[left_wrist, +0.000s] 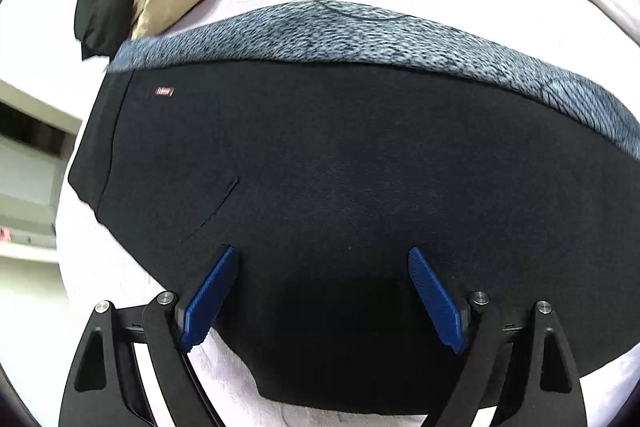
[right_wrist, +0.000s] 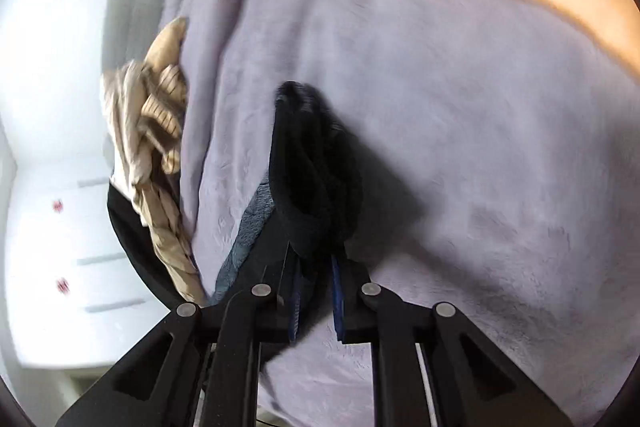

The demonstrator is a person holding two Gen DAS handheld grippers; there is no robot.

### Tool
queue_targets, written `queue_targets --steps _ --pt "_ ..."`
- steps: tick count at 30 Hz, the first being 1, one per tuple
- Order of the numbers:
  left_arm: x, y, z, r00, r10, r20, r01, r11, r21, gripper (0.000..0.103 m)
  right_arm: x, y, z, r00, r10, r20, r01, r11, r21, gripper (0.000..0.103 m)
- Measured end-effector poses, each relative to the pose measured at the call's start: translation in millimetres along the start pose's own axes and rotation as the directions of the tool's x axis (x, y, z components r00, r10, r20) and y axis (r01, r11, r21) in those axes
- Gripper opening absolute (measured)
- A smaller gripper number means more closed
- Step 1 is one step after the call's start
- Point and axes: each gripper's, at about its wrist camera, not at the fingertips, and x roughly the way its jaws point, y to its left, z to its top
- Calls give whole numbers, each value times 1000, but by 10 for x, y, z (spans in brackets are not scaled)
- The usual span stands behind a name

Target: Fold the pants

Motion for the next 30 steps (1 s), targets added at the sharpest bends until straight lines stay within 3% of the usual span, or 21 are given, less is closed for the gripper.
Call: queue_targets --steps 2,5,9,11,15,18,23,25,27,29,30 --pt "41 -8 -2 1000 27 4 -27 1000 14 96 186 -111 -10 988 -137 -65 136 990 -24 16" --pt "-92 127 31 1000 1 -17 0 1000 12 96 89 -133 -83 980 -193 -55 193 981 -9 25" --pt "-349 484 -83 1000 -3 19 3 1000 3 96 -135 443 -313 968 -250 -14 239 940 -244 28" --pt "-297 619 -131 1000 -11 7 11 1000 -24 96 31 873 -518 969 -244 -51 204 895 -398 30" --pt "86 588 -309 999 31 -34 -31 999 20 97 987 1534 -966 944 -284 -166 121 769 -627 33" --pt "73 626 -386 1000 17 -7 -17 999 29 99 1654 1694 -1194 898 -414 -147 185 660 -728 33" --pt "-196 872 -531 996 87 -23 -85 994 62 98 1769 1706 -1272 887 -449 -109 210 602 -770 34" --pt "-316 1010 -590 996 89 -29 -88 996 24 99 1799 1739 -1264 886 -443 -138 187 612 -768 45" --pt "-468 1194 -616 996 84 -28 -85 996 -34 99 1806 1749 -1227 893 -406 -194 139 659 -739 56" --pt "-594 1308 -648 997 80 -7 -80 995 -60 98 1770 1786 -1226 893 -395 -215 134 690 -712 57" --pt "-624 1387 -618 997 73 12 -73 995 -66 98 1742 1844 -1267 902 -343 -261 79 728 -681 58"
